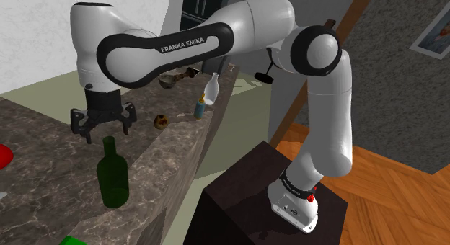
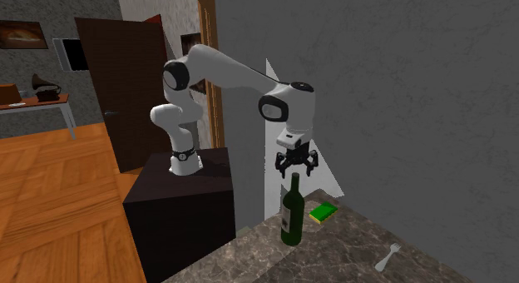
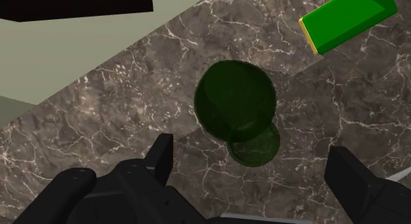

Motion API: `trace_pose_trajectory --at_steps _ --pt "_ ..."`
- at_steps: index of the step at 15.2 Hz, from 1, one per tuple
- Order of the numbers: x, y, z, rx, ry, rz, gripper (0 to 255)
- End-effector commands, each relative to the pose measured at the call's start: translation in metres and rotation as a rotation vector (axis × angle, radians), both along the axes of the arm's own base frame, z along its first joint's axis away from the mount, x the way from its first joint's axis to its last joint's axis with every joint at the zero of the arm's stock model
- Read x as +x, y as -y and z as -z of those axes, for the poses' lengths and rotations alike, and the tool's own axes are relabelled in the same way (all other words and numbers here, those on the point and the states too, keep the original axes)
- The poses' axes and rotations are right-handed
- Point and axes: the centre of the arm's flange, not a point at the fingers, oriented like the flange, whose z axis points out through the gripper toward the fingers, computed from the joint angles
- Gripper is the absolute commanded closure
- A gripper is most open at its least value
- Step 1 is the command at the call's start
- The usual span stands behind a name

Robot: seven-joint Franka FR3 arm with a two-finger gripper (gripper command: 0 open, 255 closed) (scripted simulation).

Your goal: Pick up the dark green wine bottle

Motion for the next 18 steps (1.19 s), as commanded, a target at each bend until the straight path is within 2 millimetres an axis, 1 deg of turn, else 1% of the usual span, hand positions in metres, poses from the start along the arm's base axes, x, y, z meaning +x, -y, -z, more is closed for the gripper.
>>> trace_pose_trajectory --at_steps 1,4,6,7,16,18 --pt "0.002 -0.001 0.012 0.0 0.0 0.001 0" --pt "0.002 -0.001 0.028 0.0 0.0 0.001 0" --pt "0.002 -0.001 0.031 0.0 0.0 0.001 0" --pt "0.002 -0.002 0.031 0.0 0.0 0.001 255" --pt "0.002 -0.001 0.031 0.0 0.0 0.001 255" --pt "0.002 -0.001 0.02 0.0 0.0 0.001 255"
